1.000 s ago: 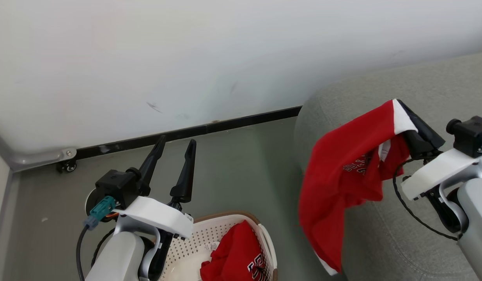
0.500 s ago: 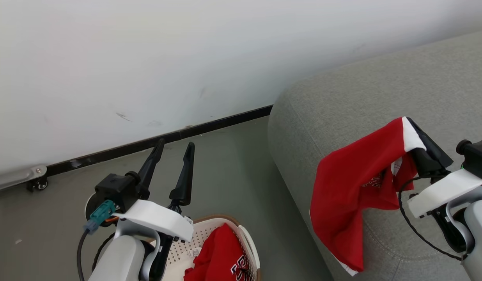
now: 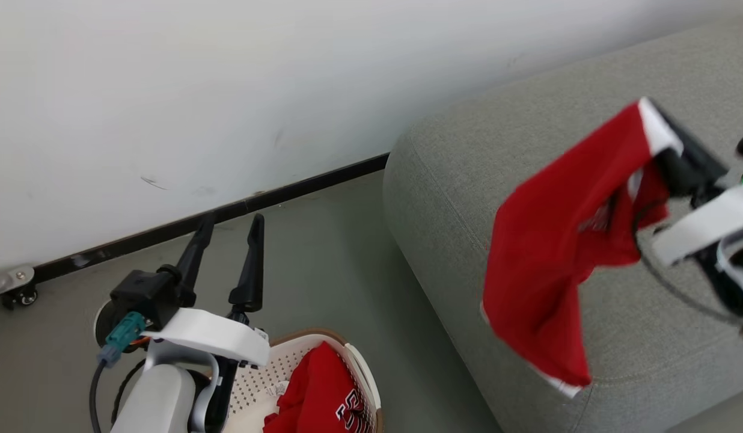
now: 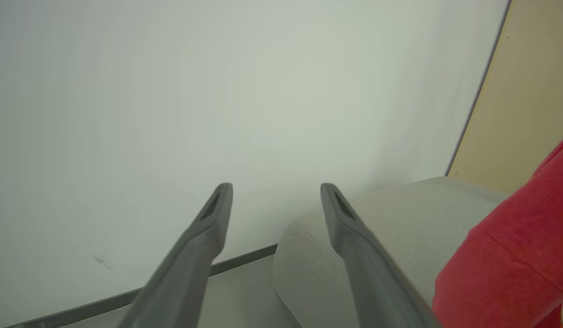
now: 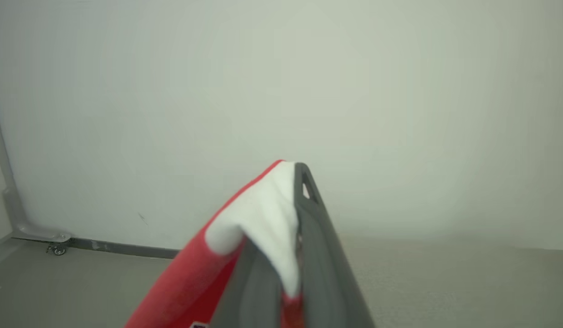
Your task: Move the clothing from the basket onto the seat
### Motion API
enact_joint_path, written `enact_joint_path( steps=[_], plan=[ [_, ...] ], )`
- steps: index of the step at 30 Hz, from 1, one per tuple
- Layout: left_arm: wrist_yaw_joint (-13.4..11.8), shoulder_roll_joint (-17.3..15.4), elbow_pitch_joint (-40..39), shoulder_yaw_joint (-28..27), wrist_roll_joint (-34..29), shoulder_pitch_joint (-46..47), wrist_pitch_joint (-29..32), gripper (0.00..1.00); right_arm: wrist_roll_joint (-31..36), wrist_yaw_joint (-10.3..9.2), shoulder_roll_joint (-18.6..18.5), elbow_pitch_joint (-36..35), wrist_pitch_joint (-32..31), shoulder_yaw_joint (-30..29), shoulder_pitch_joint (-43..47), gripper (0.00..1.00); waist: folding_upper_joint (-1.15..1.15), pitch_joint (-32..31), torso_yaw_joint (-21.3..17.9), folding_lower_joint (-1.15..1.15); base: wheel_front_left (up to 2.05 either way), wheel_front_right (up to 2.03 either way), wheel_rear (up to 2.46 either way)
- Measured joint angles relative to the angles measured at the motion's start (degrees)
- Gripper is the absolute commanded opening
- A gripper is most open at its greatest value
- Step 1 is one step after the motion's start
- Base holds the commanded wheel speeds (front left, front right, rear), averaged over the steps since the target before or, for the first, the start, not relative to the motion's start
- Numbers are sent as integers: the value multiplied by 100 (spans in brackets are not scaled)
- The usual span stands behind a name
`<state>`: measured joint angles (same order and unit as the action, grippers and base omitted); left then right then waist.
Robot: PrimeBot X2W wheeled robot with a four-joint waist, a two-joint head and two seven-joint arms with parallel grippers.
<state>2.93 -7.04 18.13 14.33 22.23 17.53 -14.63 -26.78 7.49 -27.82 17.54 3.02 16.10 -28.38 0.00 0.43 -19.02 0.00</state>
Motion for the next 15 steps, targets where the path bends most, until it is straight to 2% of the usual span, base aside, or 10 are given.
enact_joint_path(
  steps=[7,15],
  plan=[
    [-138,-147,-307,-169,-188,-97,0,100,-434,0,-346,-141,-471,-113,-1154,0,0,181,-57,0,0,0,0],
    [-198,-233,-631,-223,-314,-108,0,100,-835,0,-687,344,-1016,-682,-2248,0,0,435,0,0,0,0,0]
  ],
)
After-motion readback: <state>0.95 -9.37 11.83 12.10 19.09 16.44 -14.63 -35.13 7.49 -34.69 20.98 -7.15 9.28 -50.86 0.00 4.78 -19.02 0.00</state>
